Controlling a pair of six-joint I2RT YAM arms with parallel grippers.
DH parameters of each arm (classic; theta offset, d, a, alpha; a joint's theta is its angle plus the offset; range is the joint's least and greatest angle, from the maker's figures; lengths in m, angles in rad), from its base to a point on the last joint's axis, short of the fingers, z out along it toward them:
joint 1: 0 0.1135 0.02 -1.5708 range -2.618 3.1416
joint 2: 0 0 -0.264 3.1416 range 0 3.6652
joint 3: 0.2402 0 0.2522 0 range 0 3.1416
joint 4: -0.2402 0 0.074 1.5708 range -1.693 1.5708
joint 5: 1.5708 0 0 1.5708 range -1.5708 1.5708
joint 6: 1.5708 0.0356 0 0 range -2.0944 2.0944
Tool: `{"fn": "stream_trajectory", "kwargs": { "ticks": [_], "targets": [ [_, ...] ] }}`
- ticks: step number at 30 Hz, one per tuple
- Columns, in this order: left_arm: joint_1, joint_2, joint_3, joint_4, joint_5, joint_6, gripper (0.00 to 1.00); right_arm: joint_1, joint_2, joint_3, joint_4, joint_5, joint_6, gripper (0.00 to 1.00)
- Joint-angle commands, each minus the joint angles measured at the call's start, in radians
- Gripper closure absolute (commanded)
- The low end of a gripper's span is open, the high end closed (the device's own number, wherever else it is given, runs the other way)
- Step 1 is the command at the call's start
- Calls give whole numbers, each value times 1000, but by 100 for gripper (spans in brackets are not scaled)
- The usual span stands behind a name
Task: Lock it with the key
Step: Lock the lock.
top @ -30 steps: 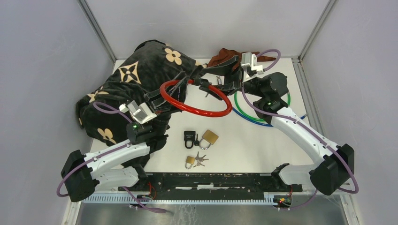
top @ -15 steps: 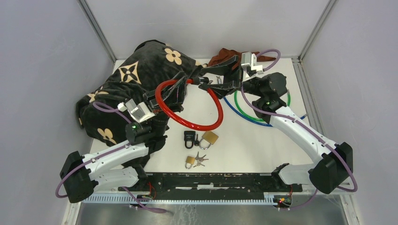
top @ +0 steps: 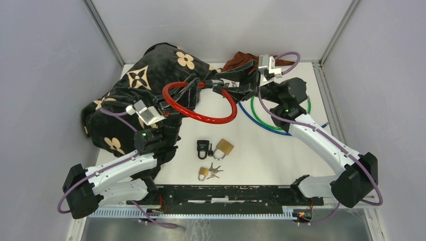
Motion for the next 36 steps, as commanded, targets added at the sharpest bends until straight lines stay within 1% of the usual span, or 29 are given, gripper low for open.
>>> {"fn": "stream_trajectory", "kwargs": {
  "ticks": [1, 4, 8, 11, 13, 16, 20, 25, 26, 28, 30, 32, 33, 34, 36],
  "targets": [
    [-11, -14, 29, -102, -46, -93, 98, 8, -17, 33, 54, 47, 20, 44],
    [-11, -16, 30, -107, -55, -106, 98, 7, -11, 41, 36, 41, 15, 45],
    [-11, -14, 43, -110, -65, -137, 98, 7, -4, 45, 12, 45, 4, 43],
    [-11, -12, 67, -119, -96, -167, 98, 7, -1, 57, -61, 66, -39, 43],
    [-11, -9, 86, -162, -147, -193, 98, 8, 4, 67, -111, 81, -67, 44],
    [-11, -6, 114, -243, -216, -256, 98, 8, 21, 67, -134, 83, -72, 44],
    [-15, -2, 135, -280, -248, -294, 98, 8, 34, 61, -149, 80, -86, 45],
    [-19, -15, 132, -384, -283, -316, 98, 7, 27, 59, -151, 92, -110, 46],
    [-18, -18, 130, -396, -286, -316, 98, 7, 27, 62, -153, 90, -114, 48],
    [-18, -22, 126, -401, -286, -317, 98, 7, 26, 67, -160, 87, -118, 58],
    [-18, -22, 124, -400, -279, -313, 98, 7, 26, 67, -159, 80, -114, 72],
    [-19, -21, 123, -403, -273, -310, 98, 7, 26, 64, -148, 68, -103, 91],
    [-19, -22, 122, -409, -271, -308, 98, 7, 22, 63, -142, 59, -98, 97],
    [-19, -23, 118, -411, -266, -304, 98, 7, 20, 63, -138, 49, -91, 100],
    [-17, -25, 106, -411, -246, -287, 98, 7, 16, 67, -129, 37, -77, 100]
  ]
}}
